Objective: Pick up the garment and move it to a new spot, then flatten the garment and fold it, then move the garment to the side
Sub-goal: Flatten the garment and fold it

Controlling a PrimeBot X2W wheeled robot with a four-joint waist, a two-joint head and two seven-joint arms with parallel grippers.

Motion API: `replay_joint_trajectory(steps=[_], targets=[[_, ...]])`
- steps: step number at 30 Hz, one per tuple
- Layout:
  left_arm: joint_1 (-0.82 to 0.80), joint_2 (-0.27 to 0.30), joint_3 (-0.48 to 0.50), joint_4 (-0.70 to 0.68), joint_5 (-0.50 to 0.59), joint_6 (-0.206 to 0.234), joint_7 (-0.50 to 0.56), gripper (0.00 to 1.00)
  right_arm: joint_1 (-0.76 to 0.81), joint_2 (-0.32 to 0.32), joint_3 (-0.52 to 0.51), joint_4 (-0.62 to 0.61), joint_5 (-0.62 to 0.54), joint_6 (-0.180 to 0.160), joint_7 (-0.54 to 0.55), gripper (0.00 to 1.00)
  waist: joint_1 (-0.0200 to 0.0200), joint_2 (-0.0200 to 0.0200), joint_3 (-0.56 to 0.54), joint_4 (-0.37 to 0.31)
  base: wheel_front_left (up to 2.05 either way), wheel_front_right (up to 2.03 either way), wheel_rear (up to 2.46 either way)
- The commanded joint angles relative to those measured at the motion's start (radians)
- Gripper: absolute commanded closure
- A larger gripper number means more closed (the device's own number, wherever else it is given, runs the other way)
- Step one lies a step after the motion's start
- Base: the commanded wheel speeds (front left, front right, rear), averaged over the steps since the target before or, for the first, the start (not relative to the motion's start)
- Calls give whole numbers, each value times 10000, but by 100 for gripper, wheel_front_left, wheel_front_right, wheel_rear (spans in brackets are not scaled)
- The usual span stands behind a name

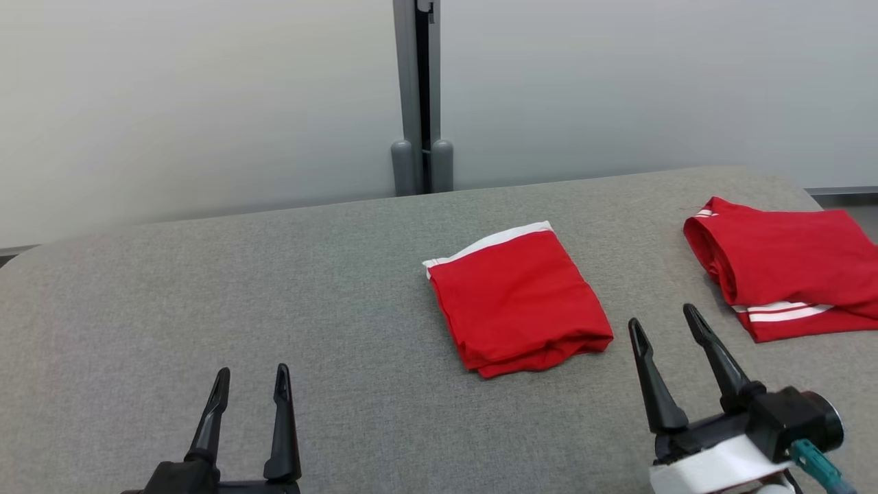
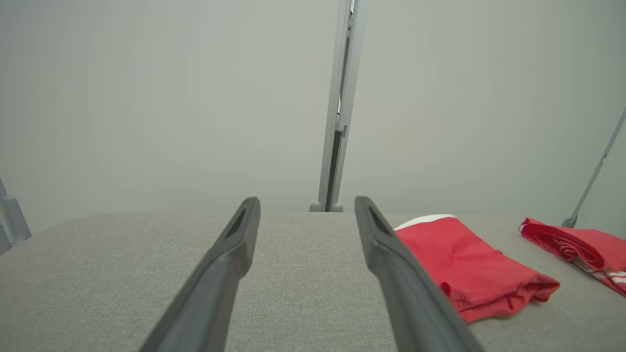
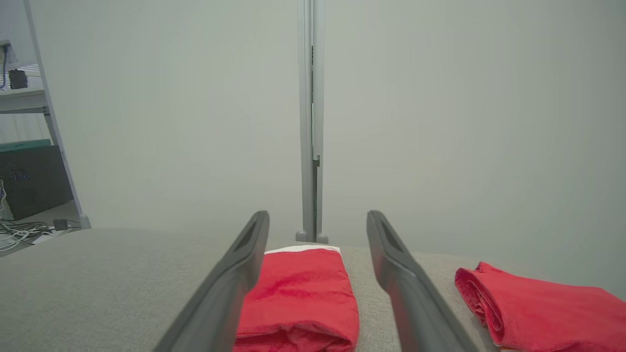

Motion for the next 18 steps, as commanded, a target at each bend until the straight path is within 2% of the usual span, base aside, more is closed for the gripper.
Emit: replay_joint_trajectory(steps=[1,3,8,18], targets=[[68,37,90,20,49,13,-11,0,173,-85,-3,-224,-90,-6,-3,0,0,-1,-40,-55,0,0,0],[147,37,152,38,74,34,-11,0,485,-135,-135,-387,-191,-6,-3,0,0,-1,-82,-77,0,0,0],[319,40,161,24,220,29,-11,0,1072,-7,-575,158,-307,-4,-3,0,0,-1,-204,-9,0,0,0],[619,37,262,238,435,74,-10,0,1136,-104,-289,1015,426,-4,-5,0,0,-1,-180,133,0,0,0]])
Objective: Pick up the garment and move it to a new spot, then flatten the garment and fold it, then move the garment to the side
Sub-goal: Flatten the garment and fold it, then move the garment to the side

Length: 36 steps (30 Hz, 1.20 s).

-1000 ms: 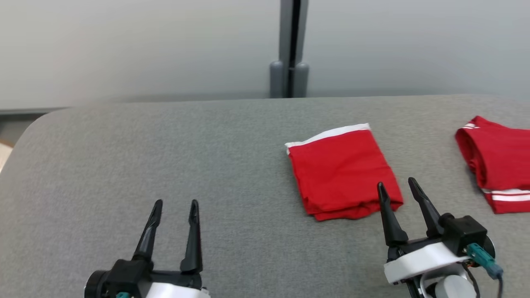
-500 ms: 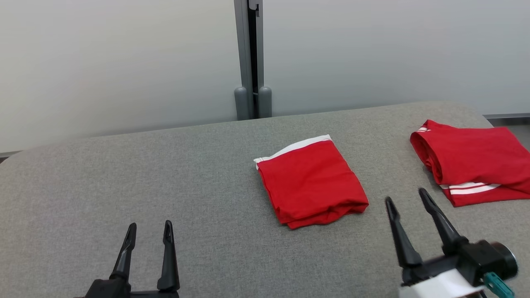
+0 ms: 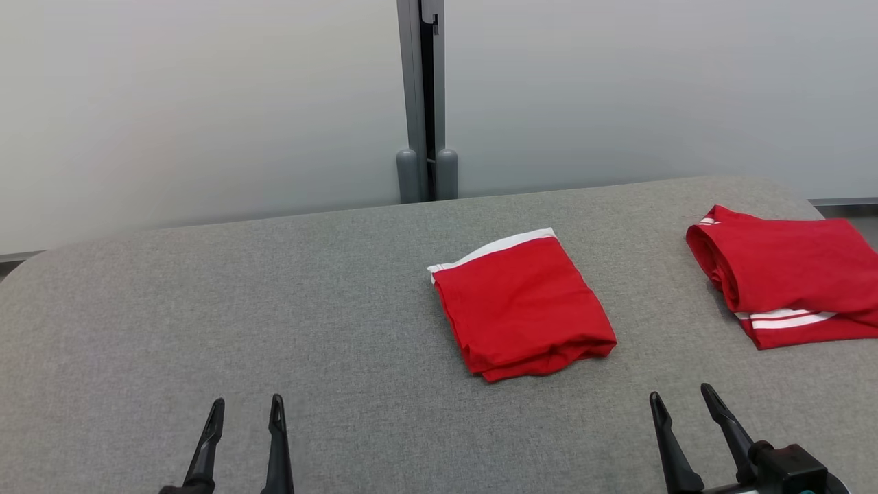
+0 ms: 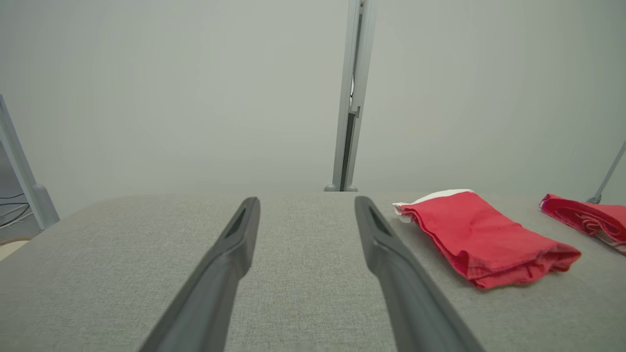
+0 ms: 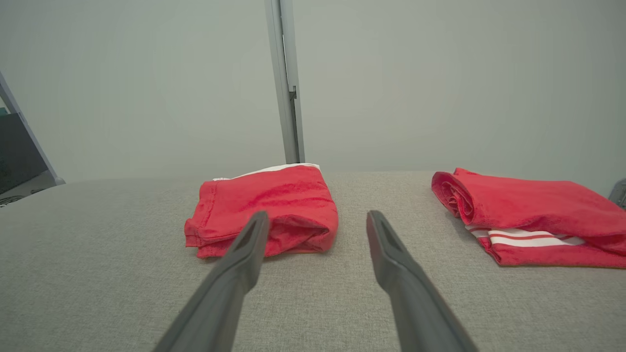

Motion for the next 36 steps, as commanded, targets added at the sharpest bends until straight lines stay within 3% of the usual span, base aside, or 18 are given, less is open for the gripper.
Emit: replay_joint_trajectory(steps=[1,27,32,36], targets=[[65,35,57,30,41,75,-10,0,-134,-63,37,27,41,-2,-5,0,0,-1,10,21,0,0,0],[-76,35,54,442,156,-65,-10,0,-355,-73,32,62,221,-2,-5,0,0,-1,104,134,0,0,0],[-272,35,-132,484,251,-186,-10,0,-1343,-255,209,639,799,-2,-5,0,0,-1,452,204,0,0,0],[-636,32,-470,267,182,-398,-12,0,-2601,-817,737,1701,1553,-4,-3,0,0,-1,931,426,0,0,0]])
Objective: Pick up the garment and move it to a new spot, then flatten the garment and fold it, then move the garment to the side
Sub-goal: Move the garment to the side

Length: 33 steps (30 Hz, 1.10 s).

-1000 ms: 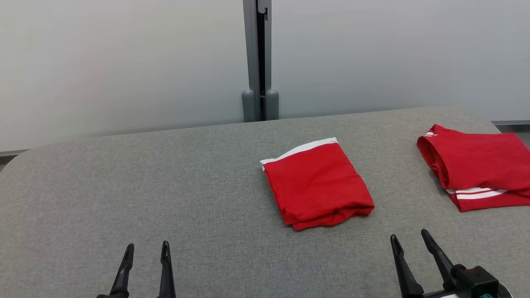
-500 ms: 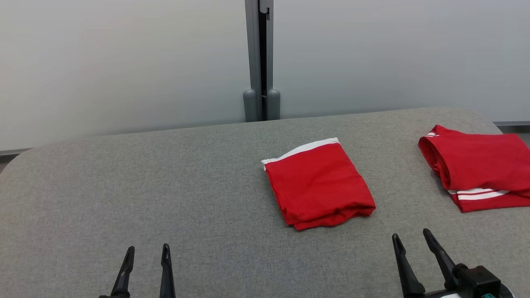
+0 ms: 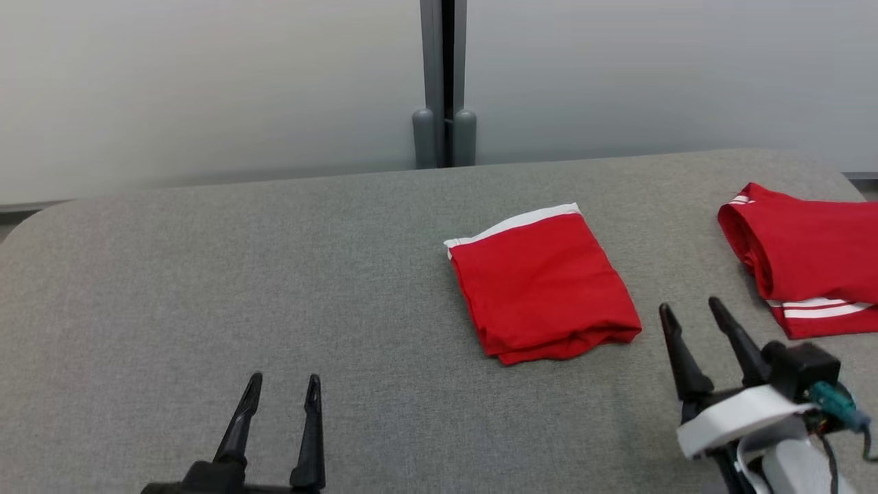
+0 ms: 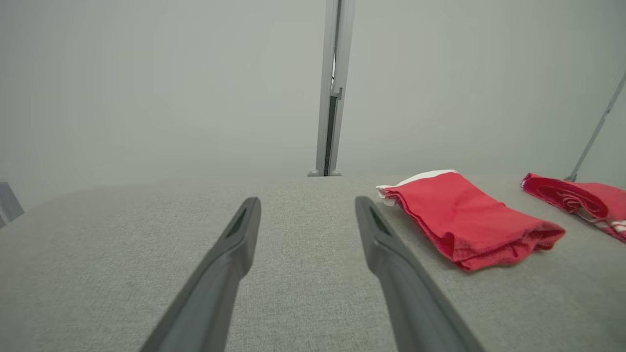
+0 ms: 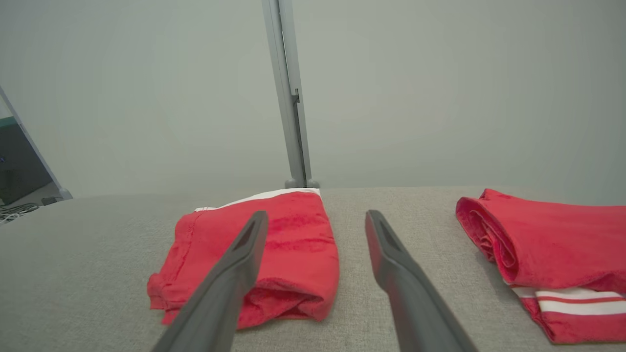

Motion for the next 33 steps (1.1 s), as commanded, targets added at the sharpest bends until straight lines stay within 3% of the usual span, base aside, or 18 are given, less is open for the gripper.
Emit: replay_joint_trajectory(steps=[1,7,13,18,23,25,26,27,28,33], targets=[[-382,31,-153,-293,-88,-146,-14,0,-630,-335,174,451,428,-6,-3,0,0,0,473,254,0,0,0],[-1135,33,-596,-1029,-177,-194,-12,0,-2777,-1394,1250,1840,2485,-4,1268,0,0,0,1609,761,0,0,0],[-1790,33,-976,-1182,-86,-245,-12,0,-4221,-2435,2442,2344,4594,-4,2847,0,0,0,2565,1202,0,0,0],[-2144,31,-1164,-1169,-156,-250,-12,0,-4868,-3061,3484,2772,5327,-4,3522,0,0,0,2992,1557,0,0,0],[-2286,30,-1235,-1214,-193,-172,-12,0,-5214,-3260,4160,3055,5731,-4,3607,0,0,0,3171,1680,0,0,0],[-2332,30,-1316,-1204,-184,-164,-12,0,-5453,-3365,4578,3358,5907,-4,3584,19,0,0,3252,1725,0,0,0],[-2381,31,-1342,-1196,-178,-160,-12,0,-5541,-3406,4801,3449,5851,-6,3569,51,0,0,3276,1739,0,0,0],[-2426,32,-1360,-1184,-178,-153,-12,0,-5574,-3405,5000,3525,5876,-6,3624,71,0,0,3288,1747,0,0,0],[-2460,33,-1373,-1168,-175,-159,-12,0,-5605,-3415,5190,3557,5948,-6,3673,100,0,0,3299,1749,0,0,0],[-2478,32,-1357,-1178,-167,-72,-12,0,-5965,-3849,5929,3436,5895,-15,2990,100,0,0,3291,1625,0,0,0]])
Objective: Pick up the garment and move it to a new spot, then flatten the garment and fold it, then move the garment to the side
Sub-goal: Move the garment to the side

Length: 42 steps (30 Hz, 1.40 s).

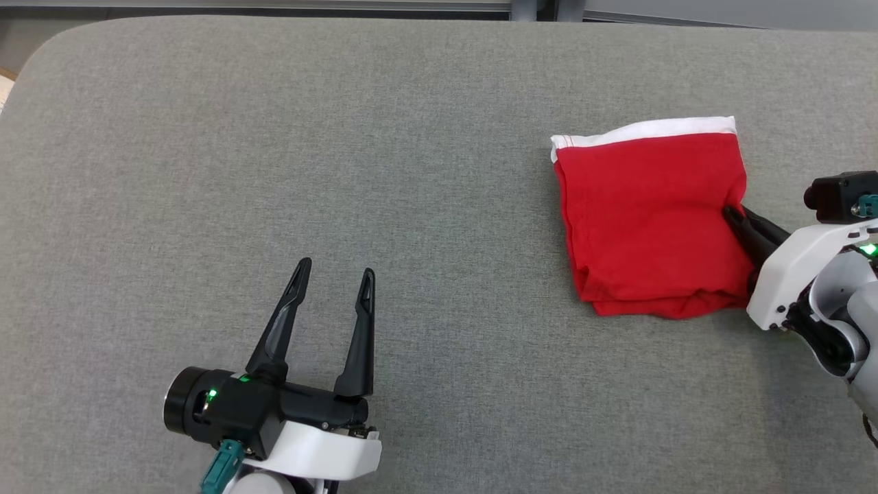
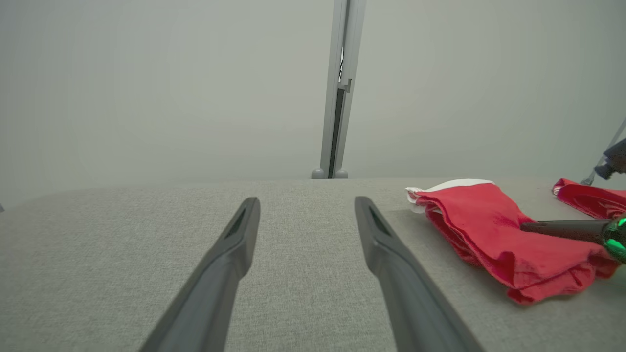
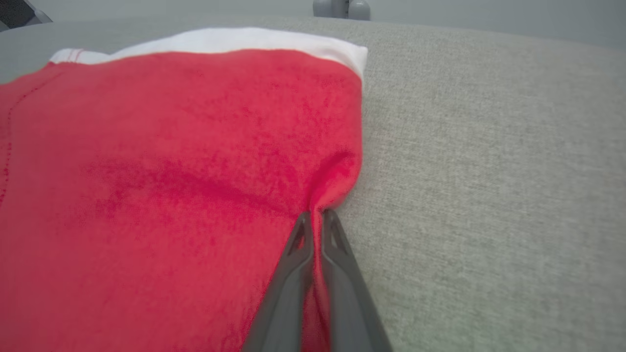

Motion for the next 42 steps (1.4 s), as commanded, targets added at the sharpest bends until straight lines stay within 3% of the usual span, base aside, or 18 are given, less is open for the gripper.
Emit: replay_joint_trajectory(steps=[1,7,15,29,36,42], targets=[[-67,34,55,-21,18,42,-10,0,-101,-230,111,9,-63,-27,-184,100,0,0,-36,-110,0,0,0],[23,34,264,-61,162,-63,-10,0,-555,-1038,713,-592,-95,-25,-691,100,0,0,-64,-849,0,0,0],[-192,37,276,-63,266,-186,-10,0,-1070,-2591,854,-1348,60,-25,-370,100,0,0,53,-1700,0,0,0],[-698,37,502,-278,815,-604,-10,0,-1459,-4518,57,-1252,-233,-25,-348,100,0,0,1226,-2091,0,0,0],[-921,35,652,-305,1105,-855,-10,0,-1511,-4771,-462,-590,-565,-25,-629,100,0,0,1735,-2104,0,0,0],[-1138,37,643,-353,1217,-1016,-10,0,-1341,-4446,-1098,605,-690,-27,-844,100,0,0,2089,-1967,0,0,0]])
